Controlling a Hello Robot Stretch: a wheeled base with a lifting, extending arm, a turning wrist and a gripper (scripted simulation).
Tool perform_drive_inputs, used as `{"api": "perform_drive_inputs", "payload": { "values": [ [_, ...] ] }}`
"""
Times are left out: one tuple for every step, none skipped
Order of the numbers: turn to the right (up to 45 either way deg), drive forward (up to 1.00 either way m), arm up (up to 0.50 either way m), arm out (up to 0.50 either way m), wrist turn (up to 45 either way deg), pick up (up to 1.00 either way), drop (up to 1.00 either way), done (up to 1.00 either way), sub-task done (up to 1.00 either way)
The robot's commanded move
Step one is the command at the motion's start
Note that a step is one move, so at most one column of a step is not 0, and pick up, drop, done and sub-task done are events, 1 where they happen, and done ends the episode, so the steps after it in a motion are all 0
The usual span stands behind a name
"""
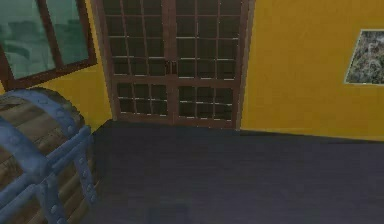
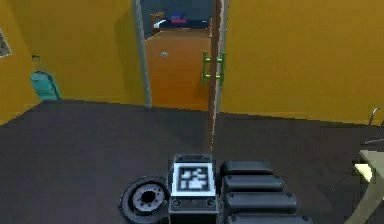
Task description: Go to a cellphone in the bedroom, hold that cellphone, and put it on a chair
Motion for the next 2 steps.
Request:
{"api": "perform_drive_inputs", "payload": {
  "values": [
    [9.0, 0.0, 0.0, 0.0, 0.0, 0.0, 0.0, 0.0, 0.0],
    [0.0, 0.1, 0.0, 0.0, 0.0, 0.0, 0.0, 0.0, 0.0]
  ]
}}
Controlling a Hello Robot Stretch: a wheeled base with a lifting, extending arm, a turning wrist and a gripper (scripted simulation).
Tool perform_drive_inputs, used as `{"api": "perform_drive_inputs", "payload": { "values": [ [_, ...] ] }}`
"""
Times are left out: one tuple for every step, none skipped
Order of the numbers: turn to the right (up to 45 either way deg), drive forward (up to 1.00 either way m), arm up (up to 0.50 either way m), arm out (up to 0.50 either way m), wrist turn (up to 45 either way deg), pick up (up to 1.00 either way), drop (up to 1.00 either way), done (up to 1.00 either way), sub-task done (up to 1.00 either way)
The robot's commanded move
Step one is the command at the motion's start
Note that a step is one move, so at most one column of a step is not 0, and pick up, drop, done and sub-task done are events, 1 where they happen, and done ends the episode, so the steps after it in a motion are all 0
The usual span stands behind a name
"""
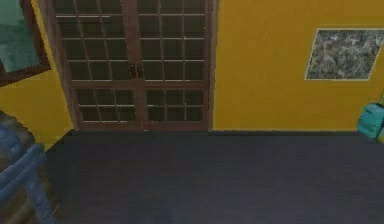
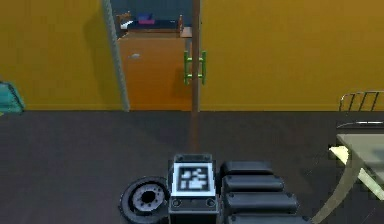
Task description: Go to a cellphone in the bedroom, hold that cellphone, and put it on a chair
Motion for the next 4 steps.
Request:
{"api": "perform_drive_inputs", "payload": {
  "values": [
    [-45.0, 0.0, 0.0, 0.0, 0.0, 0.0, 0.0, 0.0, 0.0],
    [-39.0, 0.0, 0.0, 0.0, 0.0, 0.0, 0.0, 0.0, 0.0],
    [0.0, 0.25, 0.0, 0.0, 0.0, 0.0, 0.0, 0.0, 0.0],
    [-45.0, 0.0, 0.0, 0.0, 0.0, 0.0, 0.0, 0.0, 0.0]
  ]
}}
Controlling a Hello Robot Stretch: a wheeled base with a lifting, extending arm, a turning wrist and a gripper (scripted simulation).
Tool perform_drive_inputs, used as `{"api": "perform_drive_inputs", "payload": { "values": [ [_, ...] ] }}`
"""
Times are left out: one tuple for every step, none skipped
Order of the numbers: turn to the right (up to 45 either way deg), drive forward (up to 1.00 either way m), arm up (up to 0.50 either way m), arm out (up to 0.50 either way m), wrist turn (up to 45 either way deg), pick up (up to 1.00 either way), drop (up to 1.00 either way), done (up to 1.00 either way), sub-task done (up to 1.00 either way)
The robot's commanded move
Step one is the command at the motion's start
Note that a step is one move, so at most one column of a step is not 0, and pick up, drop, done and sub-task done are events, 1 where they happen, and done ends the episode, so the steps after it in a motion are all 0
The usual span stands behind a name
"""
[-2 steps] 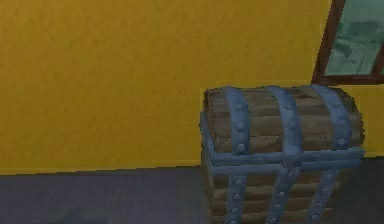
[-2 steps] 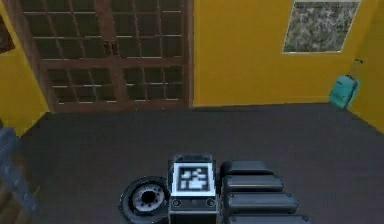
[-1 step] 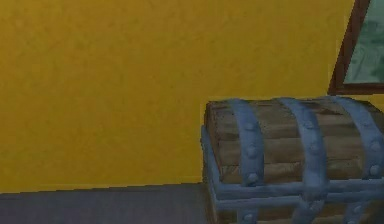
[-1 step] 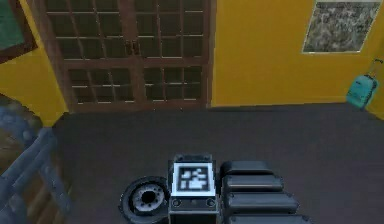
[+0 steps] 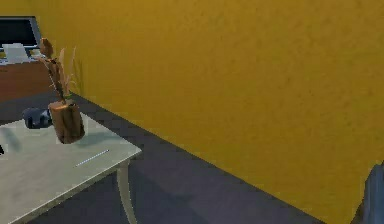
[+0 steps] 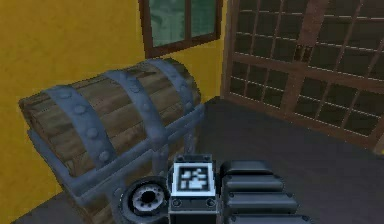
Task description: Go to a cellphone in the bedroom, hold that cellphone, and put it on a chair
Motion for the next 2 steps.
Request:
{"api": "perform_drive_inputs", "payload": {
  "values": [
    [-12.0, 0.0, 0.0, 0.0, 0.0, 0.0, 0.0, 0.0, 0.0],
    [0.0, 0.45, 0.0, 0.0, 0.0, 0.0, 0.0, 0.0, 0.0]
  ]
}}
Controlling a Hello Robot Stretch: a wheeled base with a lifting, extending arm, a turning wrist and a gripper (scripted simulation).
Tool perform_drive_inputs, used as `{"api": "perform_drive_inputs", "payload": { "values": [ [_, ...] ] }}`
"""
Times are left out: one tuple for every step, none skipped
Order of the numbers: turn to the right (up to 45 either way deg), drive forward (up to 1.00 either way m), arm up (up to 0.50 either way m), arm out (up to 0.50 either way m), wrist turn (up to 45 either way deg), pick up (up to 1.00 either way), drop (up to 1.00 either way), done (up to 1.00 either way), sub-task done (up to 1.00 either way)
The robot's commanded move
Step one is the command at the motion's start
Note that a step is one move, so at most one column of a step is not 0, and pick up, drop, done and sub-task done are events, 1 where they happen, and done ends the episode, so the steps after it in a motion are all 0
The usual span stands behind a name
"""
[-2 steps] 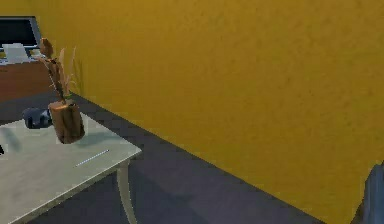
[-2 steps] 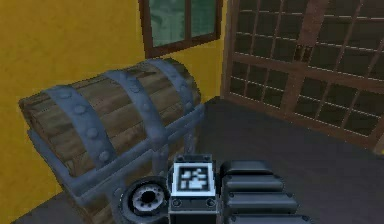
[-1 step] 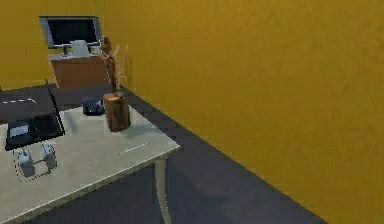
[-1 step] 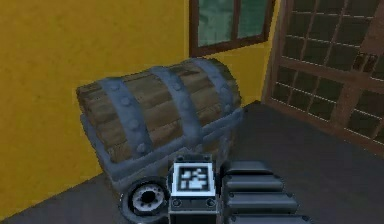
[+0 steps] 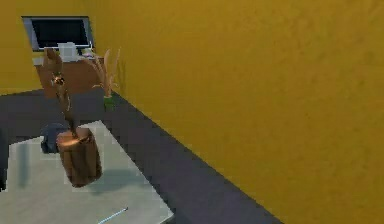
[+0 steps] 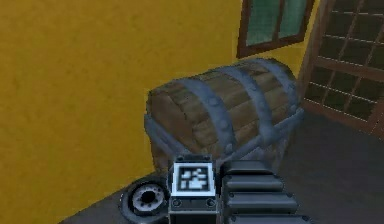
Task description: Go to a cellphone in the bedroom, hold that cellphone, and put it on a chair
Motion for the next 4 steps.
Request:
{"api": "perform_drive_inputs", "payload": {
  "values": [
    [45.0, 0.0, 0.0, 0.0, 0.0, 0.0, 0.0, 0.0, 0.0],
    [45.0, 0.0, 0.0, 0.0, 0.0, 0.0, 0.0, 0.0, 0.0],
    [45.0, 0.0, 0.0, 0.0, 0.0, 0.0, 0.0, 0.0, 0.0],
    [6.0, 0.0, 0.0, 0.0, 0.0, 0.0, 0.0, 0.0, 0.0]
  ]
}}
